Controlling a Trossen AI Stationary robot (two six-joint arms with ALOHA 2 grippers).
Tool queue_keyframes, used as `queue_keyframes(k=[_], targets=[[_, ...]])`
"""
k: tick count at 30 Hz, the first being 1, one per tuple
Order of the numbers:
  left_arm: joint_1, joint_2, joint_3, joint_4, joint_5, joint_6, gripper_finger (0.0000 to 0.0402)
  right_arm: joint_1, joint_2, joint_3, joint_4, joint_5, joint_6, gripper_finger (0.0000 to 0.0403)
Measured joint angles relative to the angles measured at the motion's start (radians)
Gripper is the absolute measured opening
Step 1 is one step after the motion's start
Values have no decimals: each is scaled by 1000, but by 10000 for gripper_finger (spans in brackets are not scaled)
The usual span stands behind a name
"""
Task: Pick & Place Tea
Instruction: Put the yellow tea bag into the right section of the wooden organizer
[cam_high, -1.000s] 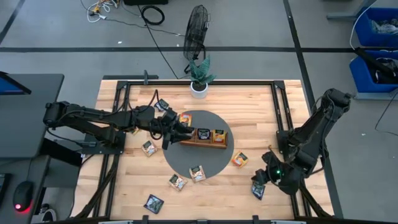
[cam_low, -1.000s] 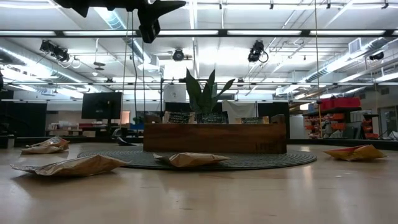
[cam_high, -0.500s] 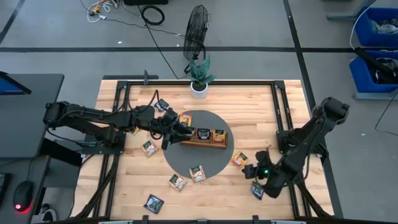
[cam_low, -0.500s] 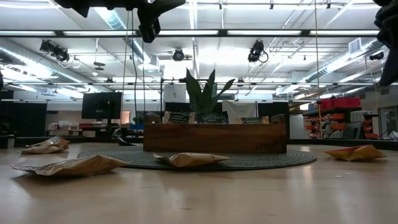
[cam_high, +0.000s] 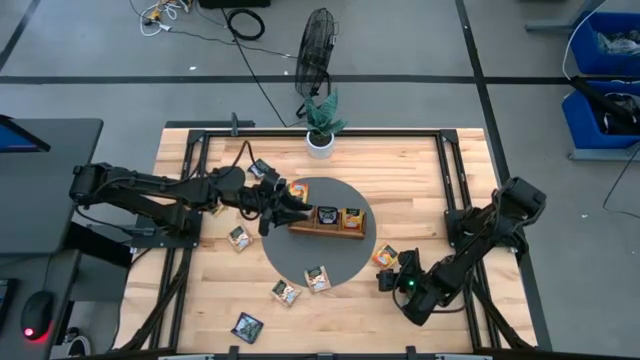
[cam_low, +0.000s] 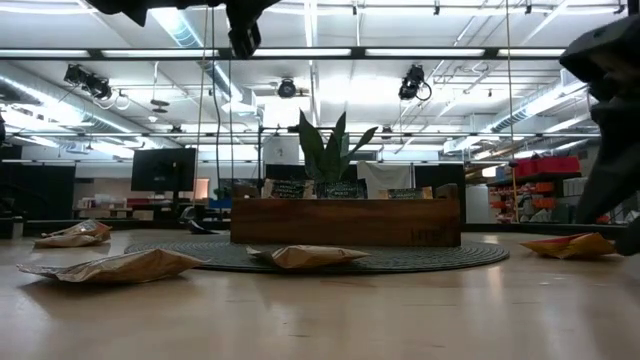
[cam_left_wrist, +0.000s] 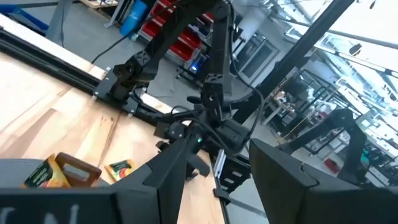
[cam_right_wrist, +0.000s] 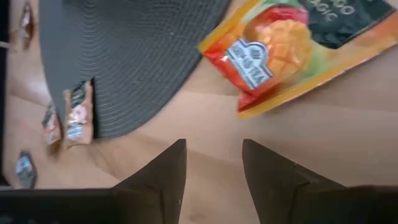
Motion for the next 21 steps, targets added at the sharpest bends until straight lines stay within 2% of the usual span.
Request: queue_keyframes(k=[6,21], targets=[[0,0,0,27,0,-19,181,-11,-14,0,-81,-4,1,164],[-1,0,0,64,-32,-38,181,-27,-15,0,-117,28,-2,164]])
